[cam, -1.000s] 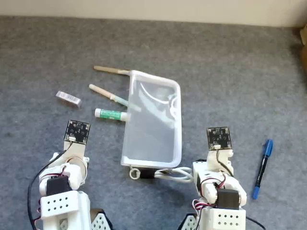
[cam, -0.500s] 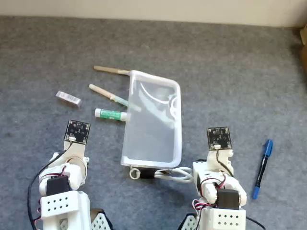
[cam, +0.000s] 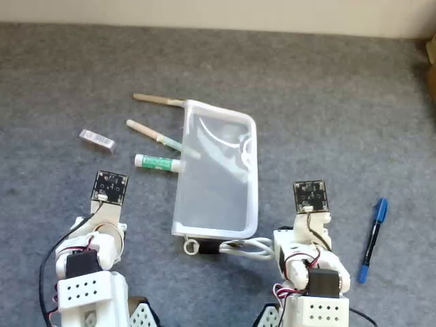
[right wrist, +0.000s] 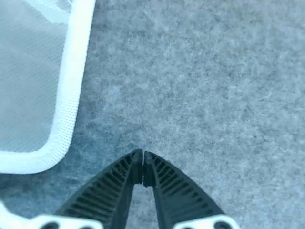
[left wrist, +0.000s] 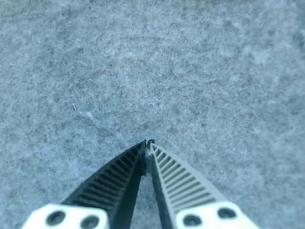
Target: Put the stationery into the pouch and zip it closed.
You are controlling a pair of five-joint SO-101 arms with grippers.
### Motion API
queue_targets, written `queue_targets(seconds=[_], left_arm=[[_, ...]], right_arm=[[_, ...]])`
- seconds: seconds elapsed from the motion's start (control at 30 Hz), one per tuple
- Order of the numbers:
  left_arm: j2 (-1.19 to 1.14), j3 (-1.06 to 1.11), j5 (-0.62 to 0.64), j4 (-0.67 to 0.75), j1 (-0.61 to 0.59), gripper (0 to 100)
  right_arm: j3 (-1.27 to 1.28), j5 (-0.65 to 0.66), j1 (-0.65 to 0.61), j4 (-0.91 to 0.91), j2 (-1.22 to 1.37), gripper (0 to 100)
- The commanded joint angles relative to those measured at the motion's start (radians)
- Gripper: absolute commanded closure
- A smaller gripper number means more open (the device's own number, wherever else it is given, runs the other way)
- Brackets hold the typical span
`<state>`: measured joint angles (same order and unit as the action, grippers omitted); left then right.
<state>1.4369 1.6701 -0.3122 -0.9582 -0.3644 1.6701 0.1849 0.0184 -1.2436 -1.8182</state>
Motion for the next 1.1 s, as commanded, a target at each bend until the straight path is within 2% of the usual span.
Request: queue_targets(seconds=[0.0, 0.17, 0.4, 0.63, 0.83, 1.07], left_arm=[[0.007, 0.001, 0.008, 0.015, 0.016, 97], [0.007, 0.001, 0.008, 0.015, 0.016, 97], [0.007, 0.001, 0.008, 0.015, 0.016, 97], [0.007, 0.001, 0.008, 0.015, 0.016, 97], [0.007, 0.001, 0.008, 0.015, 0.016, 97], [0.007, 0.001, 0.008, 0.015, 0.016, 97]], right_arm=[[0.108, 0.051, -0.002, 0.002, -0.013, 99.3], [-0.099, 0.262, 0.033, -0.007, -0.013, 99.3], [-0.341, 0.279, 0.071, -0.007, -0.002, 99.3], [-0.452, 0.279, 0.070, -0.007, -0.001, 99.3], [-0.578, 0.281, -0.067, -0.094, 0.071, 99.3], [-0.805, 0.273, -0.177, -0.170, 0.464, 99.2]])
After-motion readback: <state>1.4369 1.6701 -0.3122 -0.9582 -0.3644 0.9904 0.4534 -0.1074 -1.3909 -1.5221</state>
